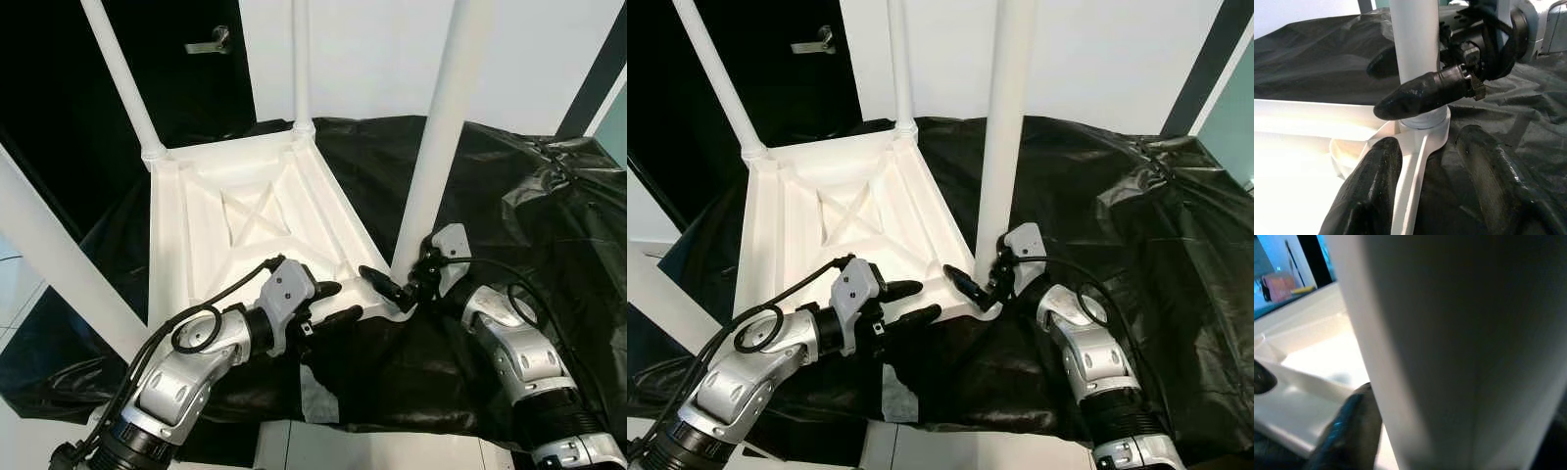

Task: Building children table

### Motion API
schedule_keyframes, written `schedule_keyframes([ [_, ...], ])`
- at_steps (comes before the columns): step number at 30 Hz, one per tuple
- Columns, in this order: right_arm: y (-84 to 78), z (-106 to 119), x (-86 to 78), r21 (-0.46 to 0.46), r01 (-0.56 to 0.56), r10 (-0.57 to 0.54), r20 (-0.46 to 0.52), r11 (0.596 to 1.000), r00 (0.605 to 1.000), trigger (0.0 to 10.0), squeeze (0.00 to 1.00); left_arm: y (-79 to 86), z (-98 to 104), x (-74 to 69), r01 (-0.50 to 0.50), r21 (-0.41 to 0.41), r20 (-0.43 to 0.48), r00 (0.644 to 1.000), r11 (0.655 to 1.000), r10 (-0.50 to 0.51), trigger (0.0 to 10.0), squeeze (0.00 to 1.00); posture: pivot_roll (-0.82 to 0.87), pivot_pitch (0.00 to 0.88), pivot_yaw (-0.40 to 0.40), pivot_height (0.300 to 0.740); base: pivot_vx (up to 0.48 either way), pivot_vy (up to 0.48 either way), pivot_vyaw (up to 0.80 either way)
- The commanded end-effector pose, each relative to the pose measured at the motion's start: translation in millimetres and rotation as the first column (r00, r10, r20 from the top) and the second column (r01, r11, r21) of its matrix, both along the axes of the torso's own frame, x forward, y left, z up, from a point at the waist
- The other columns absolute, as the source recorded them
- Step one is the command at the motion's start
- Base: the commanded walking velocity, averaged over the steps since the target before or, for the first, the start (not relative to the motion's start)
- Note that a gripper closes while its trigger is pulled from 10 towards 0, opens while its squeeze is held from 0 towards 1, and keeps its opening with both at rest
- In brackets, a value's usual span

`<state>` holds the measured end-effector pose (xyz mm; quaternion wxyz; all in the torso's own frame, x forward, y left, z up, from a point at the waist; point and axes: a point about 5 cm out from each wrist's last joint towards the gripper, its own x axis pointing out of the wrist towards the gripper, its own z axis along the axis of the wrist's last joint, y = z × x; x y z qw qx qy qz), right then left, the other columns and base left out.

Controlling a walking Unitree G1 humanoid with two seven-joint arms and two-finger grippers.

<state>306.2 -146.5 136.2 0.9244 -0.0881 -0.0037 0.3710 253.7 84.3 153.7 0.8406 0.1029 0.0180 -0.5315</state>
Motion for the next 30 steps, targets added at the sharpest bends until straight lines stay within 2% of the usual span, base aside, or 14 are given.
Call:
schedule_keyframes([
  [1,2.2,-1,1.2,-0.027,-0.030,0.030,-0.007,0.999,1.000,0.0,0.00,0.2,0,-2.1,0.025,0.004,-0.005,1.000,1.000,-0.025,10.0,0.00,0.06,0.000,-0.031,0.740,0.000,0.000,0.00],
  [5,-1.1,-7,-6.7,-0.021,-0.070,0.069,-0.041,0.997,0.997,0.0,0.00,2.6,0,-3.3,0.010,0.004,-0.005,1.000,1.000,-0.010,10.0,0.00,0.06,0.000,-0.033,0.740,0.000,0.000,0.00],
  [12,-5.2,-12,-14.0,0.003,-0.038,0.038,-0.056,0.999,0.998,0.0,0.00,2.6,0,-3.9,0.012,0.005,-0.007,1.000,1.000,-0.012,10.0,0.00,0.05,0.000,-0.019,0.740,0.000,0.000,0.00],
  [13,-6.7,-16,-13.9,-0.009,0.099,-0.100,-0.044,0.995,0.994,0.0,0.00,2.2,1,-2.1,0.020,0.010,-0.004,1.000,1.000,-0.020,10.0,0.00,0.04,0.000,-0.013,0.740,0.000,0.000,0.00],
  [14,-6.7,-16,-13.9,-0.009,0.099,-0.100,-0.044,0.995,0.994,0.0,0.00,2.2,1,-2.1,0.020,0.010,-0.004,1.000,1.000,-0.020,10.0,0.00,0.04,0.000,-0.013,0.740,0.000,0.000,0.00],
  [15,-7.4,-18,-13.5,-0.011,0.155,-0.156,-0.040,0.988,0.987,0.0,0.00,1.9,1,-1.5,0.023,0.012,-0.003,1.000,1.000,-0.023,10.0,0.00,0.04,0.000,-0.013,0.740,0.000,0.000,0.00],
  [17,-7.4,-18,-13.5,-0.011,0.155,-0.156,-0.040,0.988,0.987,0.0,0.00,1.9,1,-1.5,0.023,0.012,-0.003,1.000,1.000,-0.023,10.0,0.00,0.04,0.000,-0.013,0.740,0.000,0.000,0.00],
  [19,-2.9,-19,-17.3,0.014,0.235,-0.234,-0.034,0.972,0.972,0.0,0.00,1.8,2,-0.9,0.026,0.012,-0.002,1.000,1.000,-0.026,10.0,0.00,0.04,0.000,-0.002,0.740,0.000,0.000,0.00],
  [21,6.0,-20,-22.1,0.034,0.353,-0.352,-0.037,0.935,0.935,0.0,0.00,1.0,2,-1.0,0.034,0.013,-0.002,0.999,0.999,-0.034,10.0,0.00,0.03,0.000,0.005,0.740,0.000,0.000,0.00],
  [26,10.8,-21,-24.0,0.034,0.441,-0.440,-0.037,0.897,0.897,0.0,0.00,0.3,2,-0.9,0.039,0.013,-0.002,0.999,0.999,-0.039,10.0,0.00,0.03,0.000,0.005,0.740,0.000,0.000,0.00],
  [30,30.3,-24,-23.7,0.050,0.601,-0.599,-0.036,0.798,0.800,0.0,0.00,1.6,4,0.2,0.048,0.015,0.002,0.999,0.999,-0.048,10.0,0.00,0.04,0.000,0.008,0.740,0.000,0.000,0.00],
])
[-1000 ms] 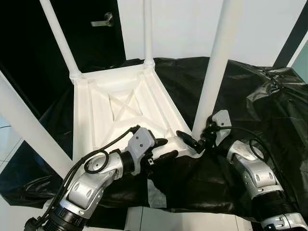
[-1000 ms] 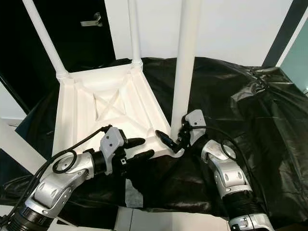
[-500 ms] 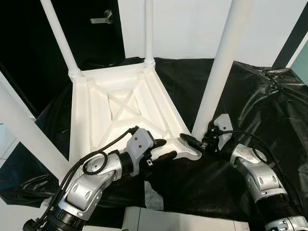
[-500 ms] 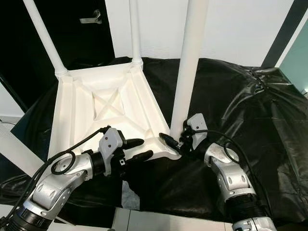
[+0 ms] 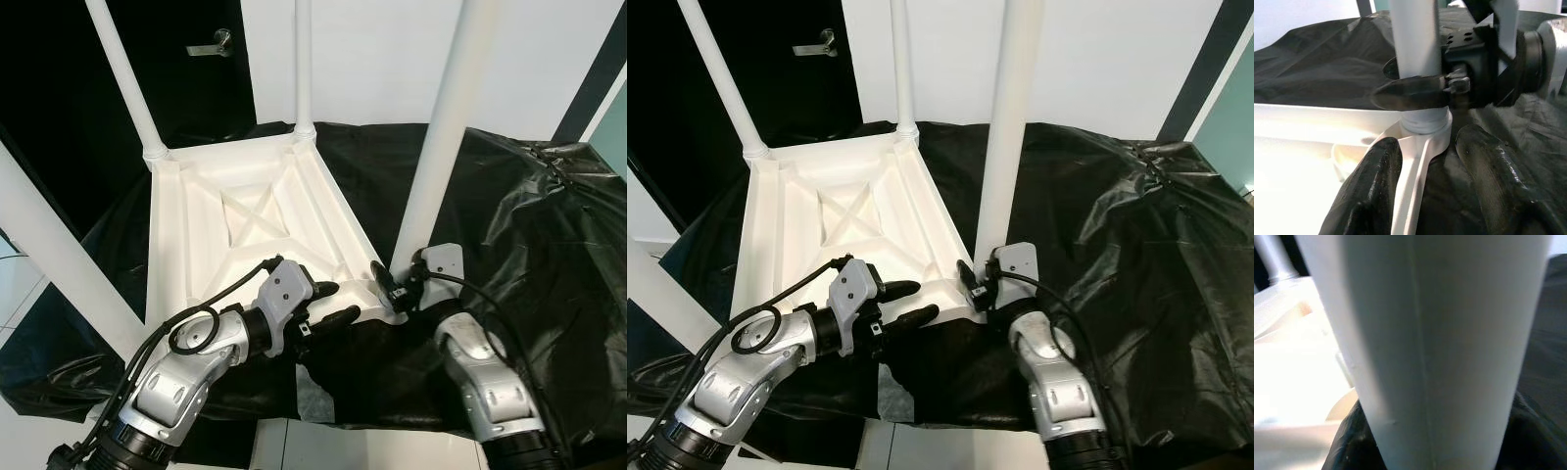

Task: Building children table

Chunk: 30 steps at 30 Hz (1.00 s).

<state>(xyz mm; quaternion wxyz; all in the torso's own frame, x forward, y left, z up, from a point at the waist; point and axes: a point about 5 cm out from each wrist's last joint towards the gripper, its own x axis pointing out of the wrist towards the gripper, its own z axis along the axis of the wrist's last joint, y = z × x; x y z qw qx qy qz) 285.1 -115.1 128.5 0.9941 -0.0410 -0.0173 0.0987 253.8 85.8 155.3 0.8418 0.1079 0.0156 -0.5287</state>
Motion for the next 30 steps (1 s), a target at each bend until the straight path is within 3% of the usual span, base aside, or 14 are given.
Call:
schedule_keyframes([
  [1,-1.1,-16,-2.6,-0.035,0.080,-0.082,-0.071,0.996,0.994,0.0,0.00,0.0,2,0.1,0.053,0.010,-0.008,0.999,0.999,-0.053,10.0,0.00,0.04,0.000,0.008,0.740,0.000,0.000,0.00],
  [3,8.2,-16,-3.4,-0.002,0.088,-0.088,-0.076,0.996,0.993,0.0,0.00,0.7,2,0.2,0.052,0.010,-0.007,0.999,0.999,-0.052,10.0,0.00,0.04,0.000,0.009,0.740,0.000,0.000,0.00],
  [11,9.1,-11,-4.7,0.029,0.085,-0.084,-0.059,0.996,0.995,0.0,0.00,0.7,2,-0.4,0.049,0.010,-0.008,0.999,0.999,-0.049,10.0,0.00,0.04,0.000,0.008,0.740,0.000,0.000,0.00],
  [12,9.6,-10,-5.8,0.032,0.080,-0.079,-0.050,0.996,0.996,10.0,0.00,0.3,1,-0.2,0.047,0.010,-0.008,0.999,0.999,-0.047,10.0,0.00,0.04,0.000,0.005,0.740,0.000,0.000,0.00],
  [16,9.3,-7,-7.1,0.031,0.054,-0.053,-0.035,0.998,0.998,10.0,0.00,-0.4,2,0.1,0.046,0.009,-0.007,0.999,0.999,-0.046,10.0,0.00,0.04,0.000,0.004,0.740,0.000,0.000,0.00],
  [17,6.4,-6,-7.5,0.033,0.044,-0.043,-0.025,0.998,0.999,10.0,1.00,-0.9,2,0.1,0.046,0.009,-0.007,0.999,0.999,-0.045,10.0,0.00,0.04,0.000,0.003,0.740,0.000,0.000,0.00],
  [22,0.0,-4,-8.2,0.036,0.023,-0.022,-0.009,0.999,1.000,10.0,1.00,-1.6,1,-0.2,0.045,0.008,-0.008,0.999,0.999,-0.045,10.0,0.00,0.04,0.000,0.002,0.740,0.000,0.000,0.00],
  [23,-9.8,-2,-8.8,0.031,-0.054,0.053,0.012,0.998,0.999,10.0,1.00,-1.9,2,-0.1,0.045,0.007,-0.007,0.999,0.999,-0.045,10.0,0.00,0.04,0.000,0.005,0.740,0.000,0.000,0.00],
  [26,-17.0,0,-9.7,0.024,-0.110,0.109,0.028,0.994,0.994,10.0,1.00,-2.1,2,0.0,0.045,0.006,-0.006,0.999,0.999,-0.045,10.0,0.00,0.04,0.000,0.005,0.740,0.000,0.000,0.00],
  [28,-29.3,3,-8.6,0.010,-0.237,0.237,0.033,0.971,0.971,10.0,1.00,-1.7,3,-0.2,0.045,0.006,-0.005,0.999,0.999,-0.045,10.0,0.00,0.04,0.000,0.002,0.740,0.000,0.000,0.00],
  [29,-31.6,3,-6.9,0.007,-0.291,0.290,0.020,0.957,0.957,10.0,0.42,-1.2,3,-0.4,0.045,0.006,-0.005,0.999,0.999,-0.044,10.0,0.00,0.04,0.000,0.001,0.740,0.000,0.000,0.00],
  [30,-31.6,3,-6.9,0.007,-0.291,0.290,0.020,0.957,0.957,10.0,0.42,-1.2,3,-0.4,0.045,0.006,-0.005,0.999,0.999,-0.044,10.0,0.00,0.04,0.000,0.001,0.740,0.000,0.000,0.00],
])
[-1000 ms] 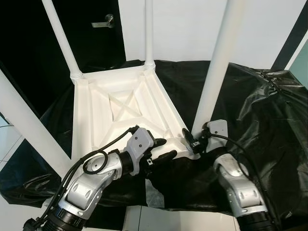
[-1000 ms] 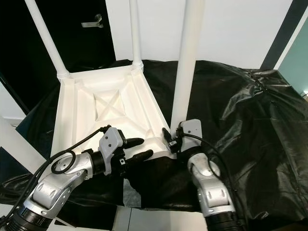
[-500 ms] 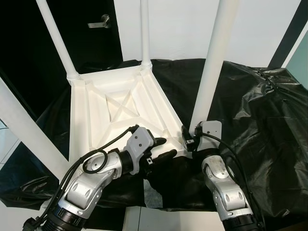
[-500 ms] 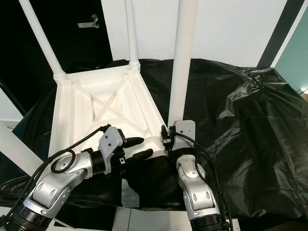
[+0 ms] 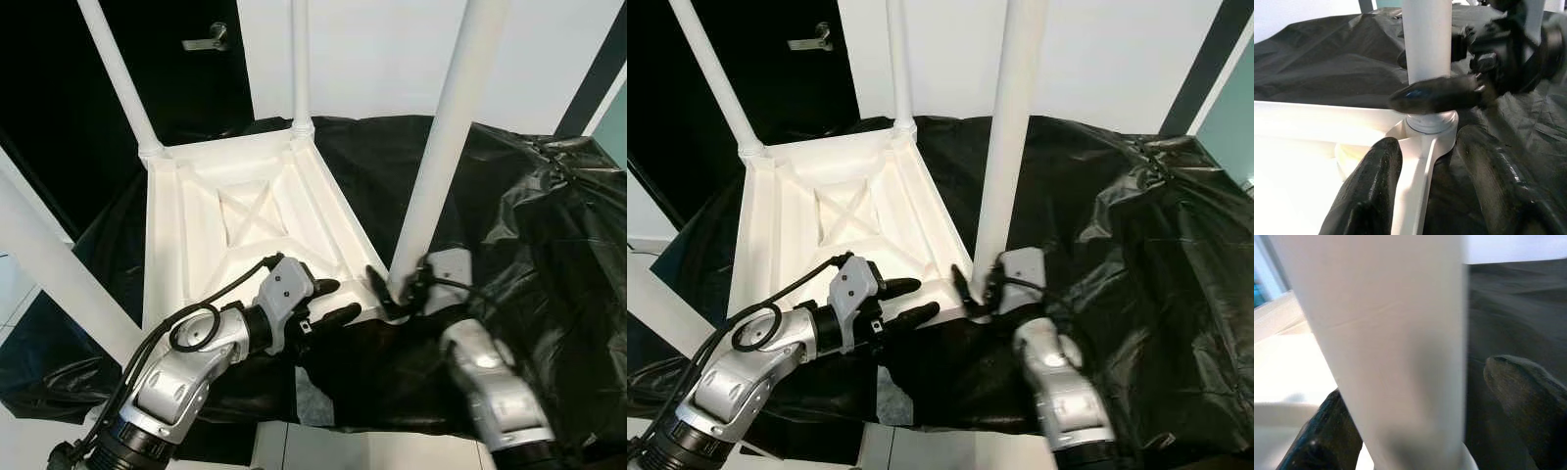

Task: Building children table

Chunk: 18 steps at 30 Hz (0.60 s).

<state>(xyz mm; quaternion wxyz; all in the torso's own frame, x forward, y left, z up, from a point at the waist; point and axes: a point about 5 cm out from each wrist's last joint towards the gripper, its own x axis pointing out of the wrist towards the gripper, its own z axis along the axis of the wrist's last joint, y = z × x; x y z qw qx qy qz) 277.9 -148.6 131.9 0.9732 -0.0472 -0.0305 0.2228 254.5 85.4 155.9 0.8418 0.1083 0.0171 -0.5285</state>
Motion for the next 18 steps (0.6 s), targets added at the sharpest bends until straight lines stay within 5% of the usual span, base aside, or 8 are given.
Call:
schedule_keyframes([
  [1,0.1,0,2.4,0.013,-0.093,0.093,-0.011,0.996,0.996,10.0,0.00,-0.5,2,-1.3,0.045,0.004,-0.003,0.999,0.999,-0.045,10.0,0.00,0.05,0.000,0.000,0.740,0.000,0.000,0.00],
  [4,1.9,0,11.0,-0.026,-0.218,0.217,-0.035,0.976,0.976,10.0,0.00,-0.2,2,-1.2,0.041,0.004,-0.002,0.999,0.999,-0.041,10.0,0.00,0.05,0.000,-0.006,0.740,0.000,0.000,0.00],
  [11,8.9,0,21.0,-0.064,-0.294,0.291,-0.054,0.954,0.955,10.0,0.00,0.7,3,-0.7,0.035,0.002,0.002,0.999,0.999,-0.035,10.0,0.00,0.06,0.000,-0.013,0.740,0.000,0.000,0.00],
  [12,16.1,-2,28.2,-0.094,-0.373,0.367,-0.075,0.923,0.927,0.0,0.00,1.8,3,-0.5,0.028,0.002,0.006,1.000,1.000,-0.028,10.0,0.00,0.08,0.000,-0.026,0.740,0.000,0.000,0.00],
  [18,18.2,-4,30.1,-0.107,-0.428,0.419,-0.095,0.897,0.903,0.0,0.00,4.6,2,-1.7,0.013,0.003,0.006,1.000,1.000,-0.013,10.0,0.00,0.08,0.000,-0.039,0.740,0.000,0.000,0.00],
])
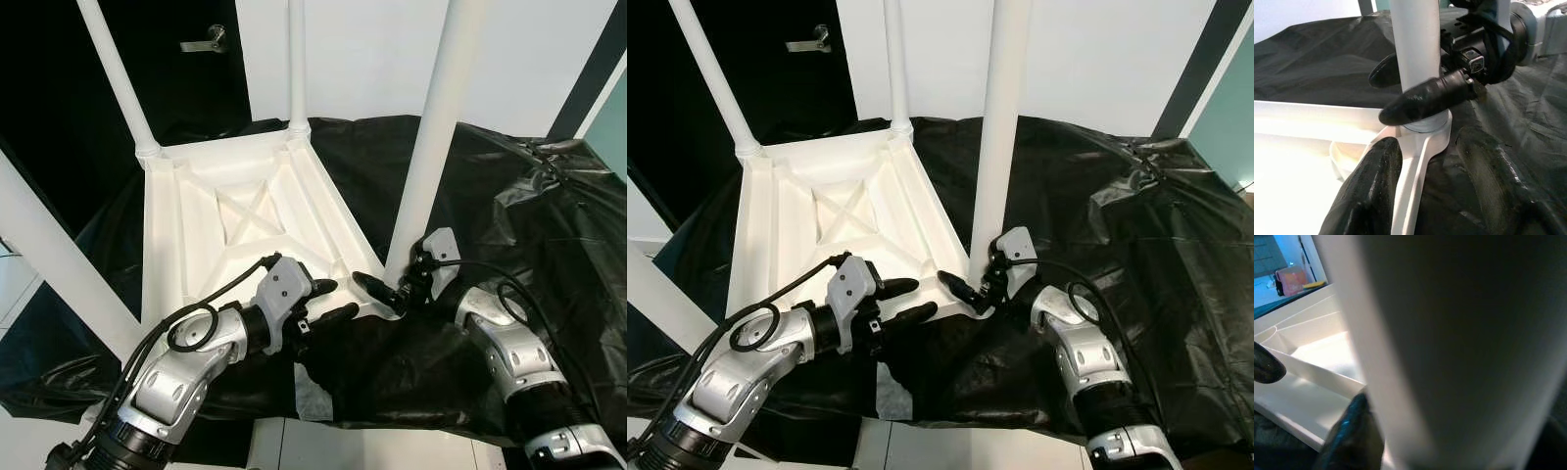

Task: Building children table

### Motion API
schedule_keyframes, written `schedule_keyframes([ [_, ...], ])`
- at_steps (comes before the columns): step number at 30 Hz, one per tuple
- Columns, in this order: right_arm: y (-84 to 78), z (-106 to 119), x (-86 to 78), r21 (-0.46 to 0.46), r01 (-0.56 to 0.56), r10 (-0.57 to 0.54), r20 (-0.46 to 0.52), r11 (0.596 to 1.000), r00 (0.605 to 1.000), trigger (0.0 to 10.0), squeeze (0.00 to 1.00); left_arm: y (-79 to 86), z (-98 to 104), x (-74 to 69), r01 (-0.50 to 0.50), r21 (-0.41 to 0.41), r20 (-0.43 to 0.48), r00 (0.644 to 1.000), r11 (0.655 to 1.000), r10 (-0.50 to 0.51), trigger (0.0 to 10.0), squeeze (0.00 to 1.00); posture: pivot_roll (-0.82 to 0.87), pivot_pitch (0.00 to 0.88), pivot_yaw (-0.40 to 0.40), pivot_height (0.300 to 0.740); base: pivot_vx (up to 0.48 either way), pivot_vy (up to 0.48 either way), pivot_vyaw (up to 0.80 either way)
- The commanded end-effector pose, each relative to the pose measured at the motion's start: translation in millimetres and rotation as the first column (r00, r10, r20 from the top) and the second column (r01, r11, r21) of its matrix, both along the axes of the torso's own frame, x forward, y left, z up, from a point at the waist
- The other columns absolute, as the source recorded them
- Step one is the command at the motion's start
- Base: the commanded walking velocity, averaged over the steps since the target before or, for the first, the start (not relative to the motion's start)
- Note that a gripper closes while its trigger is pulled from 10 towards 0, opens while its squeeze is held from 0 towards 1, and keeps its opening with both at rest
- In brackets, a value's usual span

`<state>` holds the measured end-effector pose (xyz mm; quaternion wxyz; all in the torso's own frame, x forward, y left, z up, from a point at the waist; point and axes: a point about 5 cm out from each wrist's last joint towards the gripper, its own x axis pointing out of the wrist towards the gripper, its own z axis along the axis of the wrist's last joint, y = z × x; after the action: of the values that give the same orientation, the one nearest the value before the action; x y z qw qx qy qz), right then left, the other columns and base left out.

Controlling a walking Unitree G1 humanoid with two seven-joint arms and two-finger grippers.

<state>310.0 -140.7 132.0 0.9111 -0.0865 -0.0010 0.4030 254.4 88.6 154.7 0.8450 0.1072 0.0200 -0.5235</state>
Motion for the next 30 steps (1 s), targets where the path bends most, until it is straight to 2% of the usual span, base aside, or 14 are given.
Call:
schedule_keyframes([
  [1,6.0,-7,-2.8,-0.027,-0.057,0.056,-0.026,0.998,0.998,0.0,0.00,1.7,2,-2.2,0.022,0.003,0.010,1.000,1.000,-0.022,10.0,0.00,0.08,0.000,-0.040,0.740,0.000,0.000,0.00],
  [5,3.8,-8,-5.1,-0.018,-0.031,0.031,-0.026,0.999,0.999,0.0,0.00,0.8,2,-2.5,0.022,0.002,0.008,1.000,1.000,-0.022,10.0,0.00,0.08,0.000,-0.041,0.740,0.000,0.000,0.00],
  [8,0.8,-12,-7.4,-0.045,0.075,-0.075,-0.009,0.996,0.997,0.0,0.00,-1.4,0,-2.4,0.026,0.001,0.007,1.000,1.000,-0.026,10.0,0.00,0.07,0.000,-0.037,0.740,0.000,0.000,0.00],
  [12,0.3,-16,-8.8,-0.040,0.162,-0.161,0.005,0.986,0.987,0.0,0.00,-3.3,-2,-2.9,0.030,0.002,0.005,1.000,1.000,-0.030,10.0,0.00,0.06,0.000,-0.030,0.740,0.000,0.000,0.00],
  [15,4.6,-19,-14.2,0.001,0.326,-0.326,0.026,0.945,0.945,0.0,0.00,-7.3,-3,-3.9,0.042,0.002,0.002,0.999,0.999,-0.042,10.0,0.00,0.06,0.000,-0.023,0.740,0.000,0.000,0.00],
  [18,8.8,-20,-15.4,0.022,0.402,-0.402,0.023,0.915,0.915,0.0,0.00,-7.6,-3,-3.9,0.043,0.004,0.001,0.999,0.999,-0.043,10.0,0.00,0.06,0.000,-0.020,0.740,0.000,0.000,0.00],
  [21,14.7,-18,-15.0,0.048,0.559,-0.560,0.030,0.828,0.828,0.0,0.00,-5.6,-5,-0.9,0.012,0.015,0.006,1.000,1.000,-0.012,10.0,0.00,0.05,0.000,-0.018,0.740,0.000,0.000,0.00],
  [23,19.4,-17,-15.0,0.060,0.601,-0.603,0.034,0.797,0.797,0.0,0.00,-4.3,-5,1.5,-0.014,0.014,0.004,1.000,1.000,0.014,10.0,0.00,0.05,0.000,-0.014,0.740,0.000,0.000,0.00],
  [24,19.4,-17,-15.0,0.060,0.601,-0.603,0.034,0.797,0.797,0.0,0.00,-4.3,-5,1.5,-0.014,0.014,0.004,1.000,1.000,0.014,10.0,0.00,0.05,0.000,-0.014,0.740,0.000,0.000,0.00],
  [26,31.3,-16,-15.2,0.099,0.632,-0.636,0.006,0.769,0.772,0.0,0.00,-2.5,-6,5.7,-0.061,0.013,0.007,0.998,0.998,0.061,10.0,0.00,0.05,0.000,-0.013,0.740,0.000,0.000,0.00],
  [27,39.1,-13,-16.5,0.115,0.615,-0.621,0.015,0.780,0.784,0.0,0.00,-1.7,-6,7.6,-0.085,0.007,0.011,0.996,0.996,0.085,10.0,0.00,0.05,0.000,-0.007,0.740,0.000,0.000,0.00],
  [28,39.1,-13,-16.5,0.115,0.615,-0.621,0.015,0.780,0.784,0.0,0.00,-1.7,-6,7.6,-0.085,0.007,0.011,0.996,0.996,0.085,10.0,0.00,0.05,0.000,-0.007,0.740,0.000,0.000,0.00],
  [29,44.7,-8,-18.8,0.135,0.583,-0.592,0.036,0.801,0.805,3.8,0.00,-1.4,-5,9.4,-0.105,0.003,0.011,0.994,0.994,0.105,10.0,0.00,0.05,0.000,-0.007,0.740,0.000,0.000,0.00],
  [30,44.7,-8,-18.8,0.135,0.583,-0.592,0.036,0.801,0.805,3.8,0.00,-1.4,-5,9.4,-0.105,0.003,0.011,0.994,0.994,0.105,10.0,0.00,0.05,0.000,-0.007,0.740,0.000,0.000,0.00],
])
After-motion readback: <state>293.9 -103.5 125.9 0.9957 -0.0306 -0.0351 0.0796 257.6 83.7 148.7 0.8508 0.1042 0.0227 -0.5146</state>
